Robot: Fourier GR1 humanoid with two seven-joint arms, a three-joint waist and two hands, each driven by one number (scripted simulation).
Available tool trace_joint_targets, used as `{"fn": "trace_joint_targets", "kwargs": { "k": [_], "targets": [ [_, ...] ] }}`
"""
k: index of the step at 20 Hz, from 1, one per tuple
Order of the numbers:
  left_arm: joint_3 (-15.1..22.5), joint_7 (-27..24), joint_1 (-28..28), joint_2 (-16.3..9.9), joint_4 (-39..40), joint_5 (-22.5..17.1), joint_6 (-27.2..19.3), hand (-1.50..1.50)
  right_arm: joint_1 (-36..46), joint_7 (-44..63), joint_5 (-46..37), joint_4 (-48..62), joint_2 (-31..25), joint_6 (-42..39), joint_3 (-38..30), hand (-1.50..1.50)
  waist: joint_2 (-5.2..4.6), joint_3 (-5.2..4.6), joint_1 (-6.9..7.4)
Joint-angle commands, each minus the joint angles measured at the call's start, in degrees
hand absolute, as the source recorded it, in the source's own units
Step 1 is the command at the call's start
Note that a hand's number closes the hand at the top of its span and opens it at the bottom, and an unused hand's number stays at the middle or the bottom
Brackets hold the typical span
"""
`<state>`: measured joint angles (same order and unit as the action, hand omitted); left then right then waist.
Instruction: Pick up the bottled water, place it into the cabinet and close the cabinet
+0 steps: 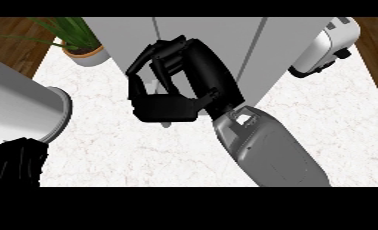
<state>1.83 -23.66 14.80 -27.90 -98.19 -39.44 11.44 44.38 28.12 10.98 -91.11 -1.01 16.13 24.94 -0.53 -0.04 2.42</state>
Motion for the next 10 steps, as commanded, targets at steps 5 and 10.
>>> {"fn": "trace_joint_targets", "kwargs": {
  "k": [5,10],
  "targets": [
    [-1.32,2.48,1.21,0.28,-4.20,-0.21,-1.00,1.50,4.50,-14.10,5.16,23.05,-2.05,-12.48,-11.01,1.50,-0.05,0.08,-0.47],
    [-2.60,0.54,-0.45,0.02,0.22,-0.40,1.78,1.50,6.96,-14.72,6.85,25.87,-4.55,-15.23,-13.93,1.50,-0.41,0.00,-0.48]
  ]
}}
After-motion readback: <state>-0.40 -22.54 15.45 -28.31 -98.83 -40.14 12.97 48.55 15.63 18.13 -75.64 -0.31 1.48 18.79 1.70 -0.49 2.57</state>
